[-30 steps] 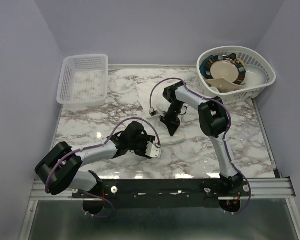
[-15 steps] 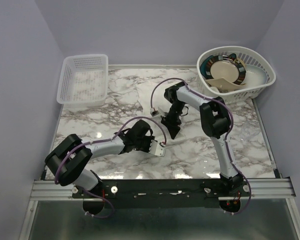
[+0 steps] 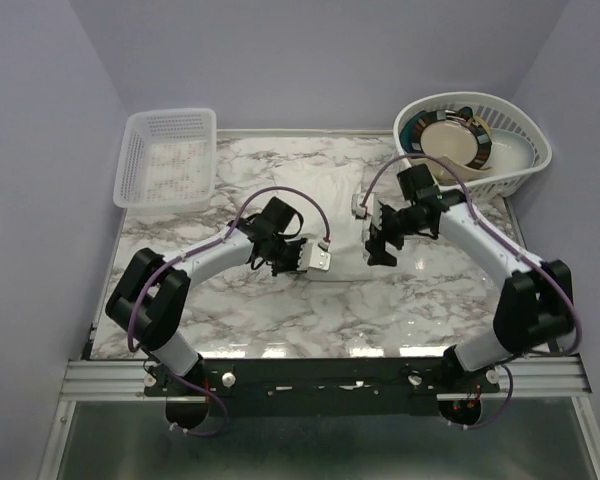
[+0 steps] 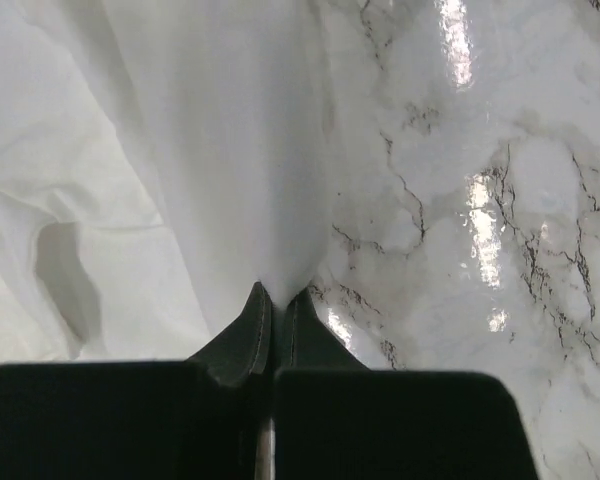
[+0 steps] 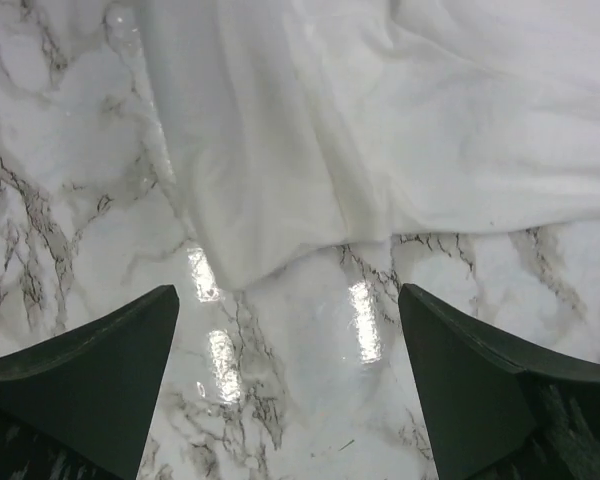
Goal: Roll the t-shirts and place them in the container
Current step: Roll the T-shirt to the center of the board.
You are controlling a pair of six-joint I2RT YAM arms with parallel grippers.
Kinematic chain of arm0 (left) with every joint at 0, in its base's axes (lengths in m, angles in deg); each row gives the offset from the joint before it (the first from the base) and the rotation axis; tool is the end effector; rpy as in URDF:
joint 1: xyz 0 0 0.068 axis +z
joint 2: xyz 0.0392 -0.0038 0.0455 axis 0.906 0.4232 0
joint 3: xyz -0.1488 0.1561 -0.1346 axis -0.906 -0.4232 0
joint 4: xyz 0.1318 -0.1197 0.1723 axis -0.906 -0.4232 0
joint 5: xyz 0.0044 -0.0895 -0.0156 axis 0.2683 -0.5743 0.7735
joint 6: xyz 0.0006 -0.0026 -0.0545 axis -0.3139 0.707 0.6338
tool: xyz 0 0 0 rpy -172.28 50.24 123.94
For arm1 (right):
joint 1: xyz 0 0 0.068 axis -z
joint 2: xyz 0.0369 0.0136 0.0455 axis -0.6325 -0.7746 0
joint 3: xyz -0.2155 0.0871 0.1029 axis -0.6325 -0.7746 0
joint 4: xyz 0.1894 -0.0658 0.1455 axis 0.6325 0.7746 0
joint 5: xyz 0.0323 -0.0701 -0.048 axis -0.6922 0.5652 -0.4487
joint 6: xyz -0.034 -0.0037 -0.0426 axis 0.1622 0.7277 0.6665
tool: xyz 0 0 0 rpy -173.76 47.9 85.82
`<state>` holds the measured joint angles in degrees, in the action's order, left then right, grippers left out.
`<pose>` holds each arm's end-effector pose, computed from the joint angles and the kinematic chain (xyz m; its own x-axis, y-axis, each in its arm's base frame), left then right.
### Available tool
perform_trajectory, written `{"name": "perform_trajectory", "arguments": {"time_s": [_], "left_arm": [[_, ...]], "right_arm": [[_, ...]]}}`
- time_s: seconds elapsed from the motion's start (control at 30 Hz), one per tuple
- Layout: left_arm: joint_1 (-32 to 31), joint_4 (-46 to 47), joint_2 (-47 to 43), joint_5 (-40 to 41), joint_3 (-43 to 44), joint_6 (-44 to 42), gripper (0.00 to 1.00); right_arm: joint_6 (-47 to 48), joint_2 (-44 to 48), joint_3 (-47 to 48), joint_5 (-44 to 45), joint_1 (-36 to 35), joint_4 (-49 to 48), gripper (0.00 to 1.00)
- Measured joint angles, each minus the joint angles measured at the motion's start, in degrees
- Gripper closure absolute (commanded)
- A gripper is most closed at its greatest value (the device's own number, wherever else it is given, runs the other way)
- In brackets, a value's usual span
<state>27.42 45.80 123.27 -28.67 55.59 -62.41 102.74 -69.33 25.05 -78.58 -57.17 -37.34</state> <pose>0.2209 -0.1924 0.1790 0.2194 0.7490 -0.6252 0.9751 -0.1473 0.1657 0.2873 0.1160 0.2329 -0.1481 -0.7403 -0.6558 -0.9863 0.1591 0.0430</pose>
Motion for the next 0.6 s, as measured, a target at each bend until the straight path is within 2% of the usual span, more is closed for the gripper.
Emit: {"name": "perform_trajectory", "arguments": {"time_s": [0.07,0.13,0.27,0.47,0.6], "left_arm": [[1.9,-3.7,2.4,-3.6,4.7,0.0,1.00],[3.3,-6.7,4.0,-6.3,7.8,0.0,1.00],[4.5,-11.1,5.2,-10.1,10.2,-0.8,1.00],[6.4,-15.7,6.0,-13.8,11.3,-2.0,1.00],[7.7,-16.9,6.3,-15.2,12.0,-1.9,1.00]], "right_arm": [[2.2,9.1,-9.2,-0.1,-2.9,-7.0,0.01],[4.3,12.6,-15.5,0.0,-6.5,-12.3,0.00],[5.5,12.0,-22.2,1.4,-10.7,-19.6,0.00],[5.6,10.3,-24.4,4.0,-14.2,-29.2,0.00],[5.6,8.1,-23.9,4.2,-15.8,-30.1,0.00]]}}
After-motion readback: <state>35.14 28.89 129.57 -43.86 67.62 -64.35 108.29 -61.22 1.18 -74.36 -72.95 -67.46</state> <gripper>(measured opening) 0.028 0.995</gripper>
